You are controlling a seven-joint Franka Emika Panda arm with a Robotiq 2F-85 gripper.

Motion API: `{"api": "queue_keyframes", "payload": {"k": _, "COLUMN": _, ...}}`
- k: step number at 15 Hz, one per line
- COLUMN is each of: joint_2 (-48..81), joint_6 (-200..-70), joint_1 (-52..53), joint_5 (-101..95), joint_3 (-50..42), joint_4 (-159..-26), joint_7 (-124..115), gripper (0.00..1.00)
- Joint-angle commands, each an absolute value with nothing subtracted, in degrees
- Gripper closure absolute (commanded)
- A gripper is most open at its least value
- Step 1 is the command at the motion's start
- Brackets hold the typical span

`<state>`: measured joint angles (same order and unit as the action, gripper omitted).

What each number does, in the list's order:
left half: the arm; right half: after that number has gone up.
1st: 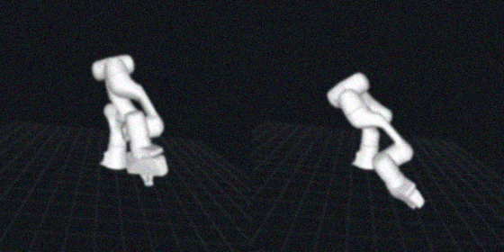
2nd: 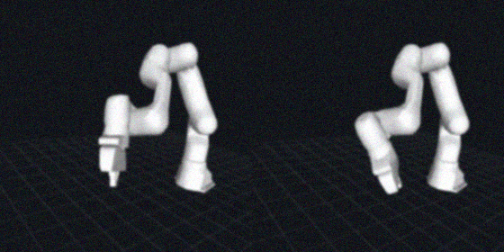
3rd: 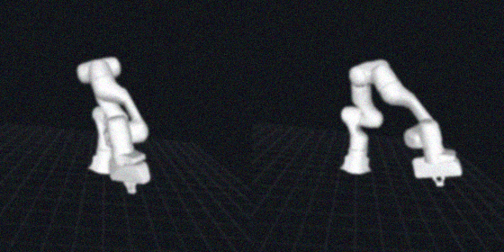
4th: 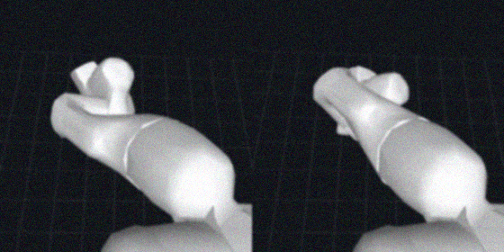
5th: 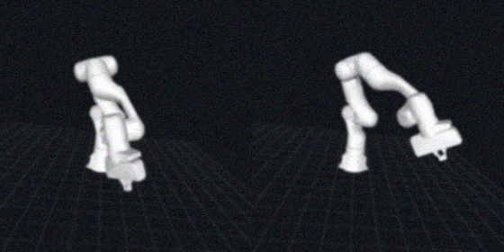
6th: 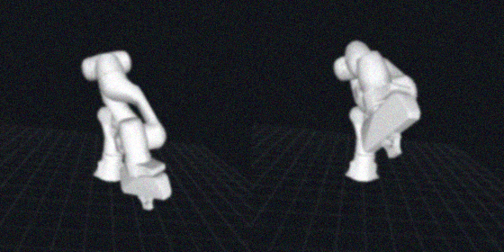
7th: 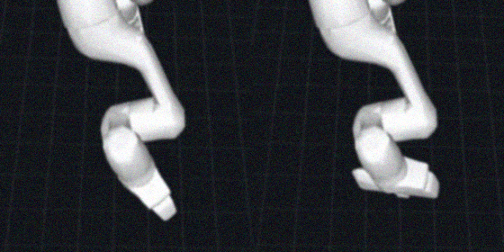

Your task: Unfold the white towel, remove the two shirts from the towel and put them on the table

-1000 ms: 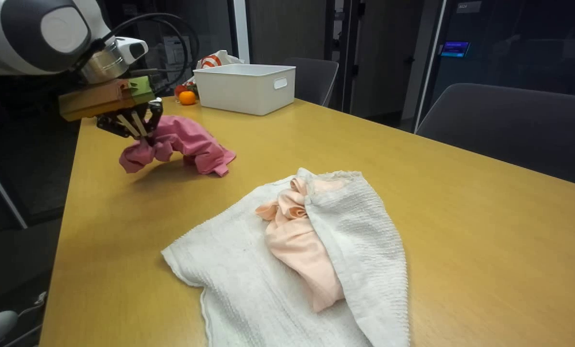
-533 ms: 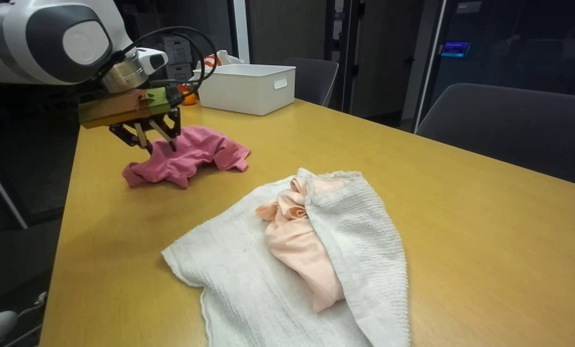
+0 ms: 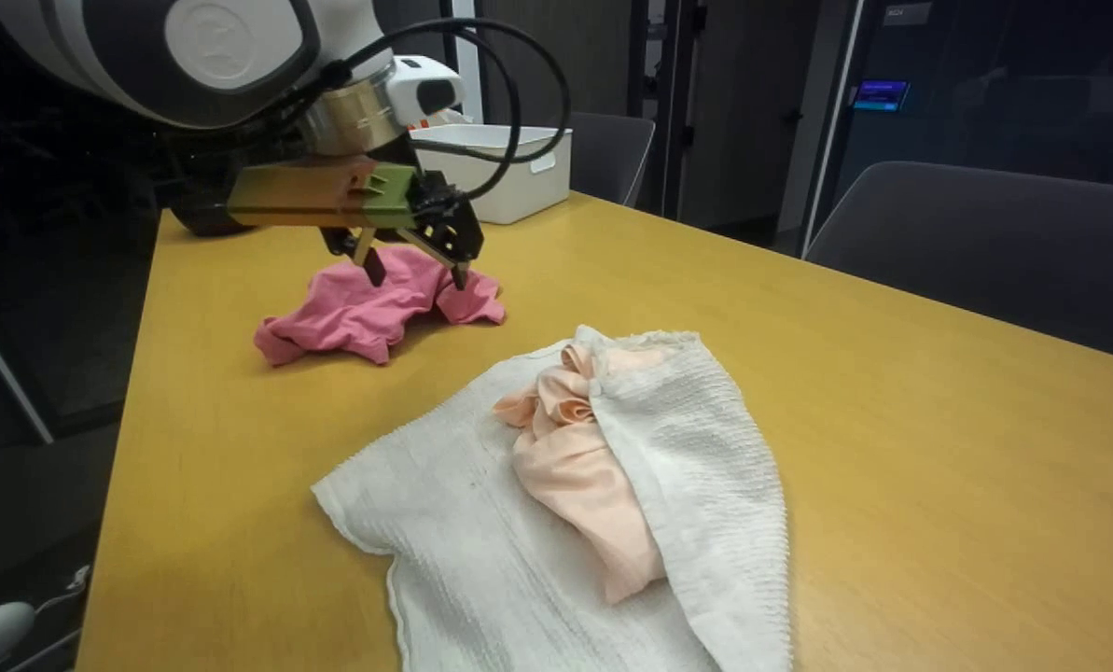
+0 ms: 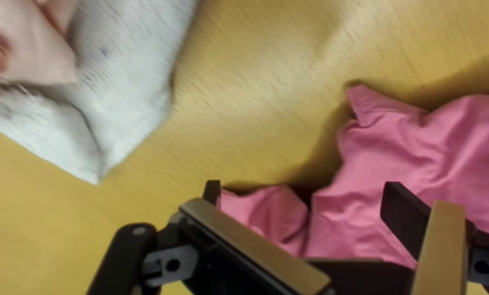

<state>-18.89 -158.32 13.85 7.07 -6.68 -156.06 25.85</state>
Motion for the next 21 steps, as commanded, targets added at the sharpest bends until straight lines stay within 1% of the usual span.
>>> {"api": "queue_keyframes", "payload": {"k": 1, "joint_2": -21.39, "joint_6": -156.2, "joint_1": 6.44, "joint_5": 5.19, "joint_3": -7.6, "joint_4": -158.41, "joint_7": 20.37, "gripper": 0.0}}
{"api": "queue_keyframes", "payload": {"k": 6, "joint_2": -17.79, "joint_6": -157.13, "joint_1": -4.04, "joint_5": 0.37, "joint_3": -6.26, "joint_4": -157.76, "joint_7": 8.79, "gripper": 0.0}}
{"api": "queue_keyframes", "payload": {"k": 12, "joint_2": -13.87, "joint_6": -157.1, "joint_1": -15.43, "joint_5": -11.94, "joint_3": -1.22, "joint_4": -157.92, "joint_7": -14.2, "gripper": 0.0}}
{"api": "queue_keyframes", "payload": {"k": 15, "joint_2": -13.47, "joint_6": -155.82, "joint_1": -17.78, "joint_5": -17.62, "joint_3": 0.31, "joint_4": -157.91, "joint_7": -22.63, "gripper": 0.0}}
{"api": "queue_keyframes", "payload": {"k": 16, "joint_2": -13.25, "joint_6": -155.78, "joint_1": -17.44, "joint_5": -17.67, "joint_3": 0.07, "joint_4": -157.91, "joint_7": -23.27, "gripper": 0.25}}
{"api": "queue_keyframes", "payload": {"k": 17, "joint_2": -13.15, "joint_6": -155.61, "joint_1": -17.44, "joint_5": -18.13, "joint_3": 0.11, "joint_4": -157.91, "joint_7": -24.36, "gripper": 0.26}}
{"api": "queue_keyframes", "payload": {"k": 18, "joint_2": -13.03, "joint_6": -155.55, "joint_1": -17.19, "joint_5": -17.94, "joint_3": -0.13, "joint_4": -157.91, "joint_7": -24.64, "gripper": 0.32}}
{"api": "queue_keyframes", "payload": {"k": 19, "joint_2": -12.87, "joint_6": -155.58, "joint_1": -16.96, "joint_5": -17.6, "joint_3": -0.4, "joint_4": -157.91, "joint_7": -24.88, "gripper": 0.42}}
{"api": "queue_keyframes", "payload": {"k": 21, "joint_2": -12.68, "joint_6": -155.56, "joint_1": -16.73, "joint_5": -16.92, "joint_3": -0.82, "joint_4": -157.91, "joint_7": -24.94, "gripper": 0.58}}
